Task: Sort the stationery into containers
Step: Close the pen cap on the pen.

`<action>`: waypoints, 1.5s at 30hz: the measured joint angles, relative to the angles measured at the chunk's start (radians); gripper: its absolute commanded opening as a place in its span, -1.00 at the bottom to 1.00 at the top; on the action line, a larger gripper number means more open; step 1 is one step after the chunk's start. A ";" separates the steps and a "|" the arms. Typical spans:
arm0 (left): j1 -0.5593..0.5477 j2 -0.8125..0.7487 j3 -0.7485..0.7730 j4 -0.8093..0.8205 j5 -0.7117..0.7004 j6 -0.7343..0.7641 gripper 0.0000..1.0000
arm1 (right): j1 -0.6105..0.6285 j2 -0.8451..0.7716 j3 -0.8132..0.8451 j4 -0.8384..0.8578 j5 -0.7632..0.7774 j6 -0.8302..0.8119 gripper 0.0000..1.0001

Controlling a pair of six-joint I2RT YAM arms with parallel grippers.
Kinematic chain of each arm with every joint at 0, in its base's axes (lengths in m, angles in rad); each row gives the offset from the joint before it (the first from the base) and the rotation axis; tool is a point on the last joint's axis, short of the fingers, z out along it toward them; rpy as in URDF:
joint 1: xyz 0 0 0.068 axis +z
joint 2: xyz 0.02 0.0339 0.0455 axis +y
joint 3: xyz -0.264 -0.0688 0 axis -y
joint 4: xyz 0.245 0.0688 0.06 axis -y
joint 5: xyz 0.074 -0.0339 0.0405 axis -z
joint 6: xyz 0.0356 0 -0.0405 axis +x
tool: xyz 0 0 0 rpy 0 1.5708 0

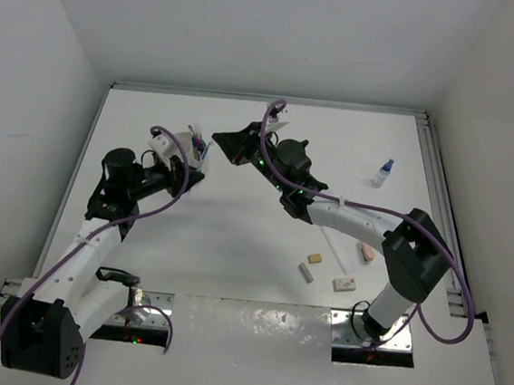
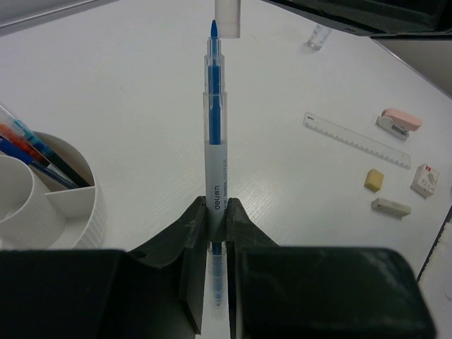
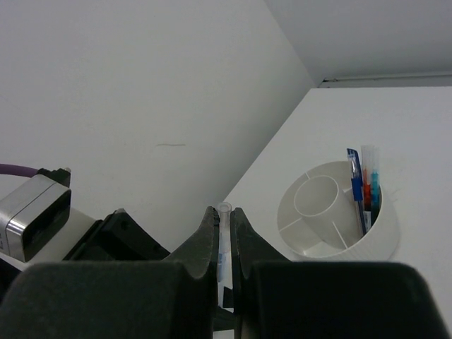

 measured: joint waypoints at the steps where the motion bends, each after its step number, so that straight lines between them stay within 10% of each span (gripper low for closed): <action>1: 0.000 0.000 0.000 0.000 0.000 0.000 -1.00 | 0.000 0.002 0.000 0.002 0.003 0.000 -1.00; 45: 0.000 -0.008 0.000 0.009 -0.004 -0.027 -1.00 | -0.012 0.030 0.033 0.025 -0.009 0.000 -1.00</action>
